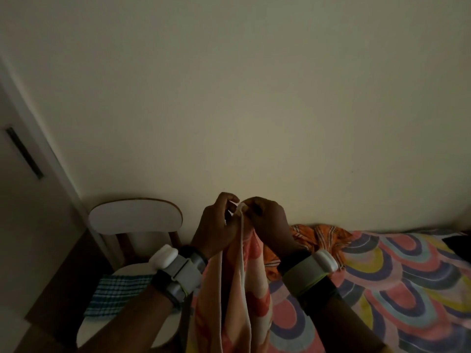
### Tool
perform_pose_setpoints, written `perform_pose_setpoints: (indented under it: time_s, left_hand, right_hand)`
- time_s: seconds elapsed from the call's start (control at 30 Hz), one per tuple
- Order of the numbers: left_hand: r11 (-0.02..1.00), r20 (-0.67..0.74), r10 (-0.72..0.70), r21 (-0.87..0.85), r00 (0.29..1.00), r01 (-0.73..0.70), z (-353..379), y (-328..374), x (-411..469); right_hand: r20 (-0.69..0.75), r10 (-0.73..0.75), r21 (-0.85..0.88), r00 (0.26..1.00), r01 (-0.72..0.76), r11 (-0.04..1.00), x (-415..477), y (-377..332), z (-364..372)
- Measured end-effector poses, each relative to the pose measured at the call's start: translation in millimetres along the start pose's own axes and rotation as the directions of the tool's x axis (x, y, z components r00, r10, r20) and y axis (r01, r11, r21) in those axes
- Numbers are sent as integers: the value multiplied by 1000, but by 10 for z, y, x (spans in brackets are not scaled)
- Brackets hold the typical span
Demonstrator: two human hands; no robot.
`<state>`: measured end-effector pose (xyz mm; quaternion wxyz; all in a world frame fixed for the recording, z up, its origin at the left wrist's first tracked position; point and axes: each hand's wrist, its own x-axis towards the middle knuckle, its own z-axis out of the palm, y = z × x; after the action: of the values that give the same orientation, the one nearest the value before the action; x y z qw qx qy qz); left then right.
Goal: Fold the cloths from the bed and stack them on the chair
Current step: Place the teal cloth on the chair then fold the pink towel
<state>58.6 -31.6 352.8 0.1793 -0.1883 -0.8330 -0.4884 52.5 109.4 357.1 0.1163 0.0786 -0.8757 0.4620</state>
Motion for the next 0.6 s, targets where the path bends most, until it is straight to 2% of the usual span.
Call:
perform_pose_setpoints:
  time_s: [0.07,0.2,0.3,0.43,0.6]
  left_hand:
    - [1000,-67,11,23,998,-9,90,-37,-55]
    - [984,-223,35,177,974,5,254,-189,-185]
    - [981,-187,-81,159,979,111,308,-333,-336]
    - [971,-167,-168,142,972,192,376,-512,-526]
    - [957,-115,-258,103,959,270,486,-622,-642]
  right_hand:
    - [-87,-25,3,996,26,1000,-18,-51,34]
    - [-199,-58,31,978,66,997,-40,-131,97]
    - [-285,-59,31,957,71,997,1,-156,10]
    - [-353,-39,63,935,65,996,106,-216,-133]
    - [-345,34,107,938,4,994,169,-214,-118]
